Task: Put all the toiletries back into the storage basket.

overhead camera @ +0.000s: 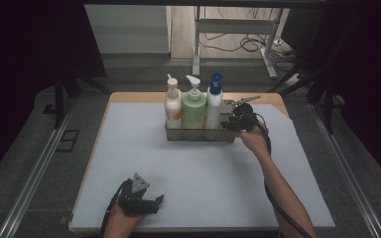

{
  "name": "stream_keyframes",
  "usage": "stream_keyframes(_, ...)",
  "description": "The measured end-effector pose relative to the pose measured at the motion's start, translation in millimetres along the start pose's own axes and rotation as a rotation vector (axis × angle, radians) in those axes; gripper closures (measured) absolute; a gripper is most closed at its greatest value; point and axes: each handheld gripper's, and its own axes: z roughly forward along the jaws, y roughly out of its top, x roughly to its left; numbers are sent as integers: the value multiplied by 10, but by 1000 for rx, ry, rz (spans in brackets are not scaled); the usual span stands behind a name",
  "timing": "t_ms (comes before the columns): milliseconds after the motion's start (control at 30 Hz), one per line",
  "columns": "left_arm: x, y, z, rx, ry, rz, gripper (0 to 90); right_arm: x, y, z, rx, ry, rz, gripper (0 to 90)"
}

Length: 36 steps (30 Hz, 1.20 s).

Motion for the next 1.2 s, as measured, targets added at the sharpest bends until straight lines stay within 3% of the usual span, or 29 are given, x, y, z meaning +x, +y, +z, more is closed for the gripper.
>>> stream_keyframes(567, 0, 0, 0, 0, 0, 0, 120, 79, -67, -135, -22, 0, -41, 302)
stream_keyframes(1200, -1, -1, 1, -2, -1, -1, 121, 277, -201, -321, -12, 59, -121, 132)
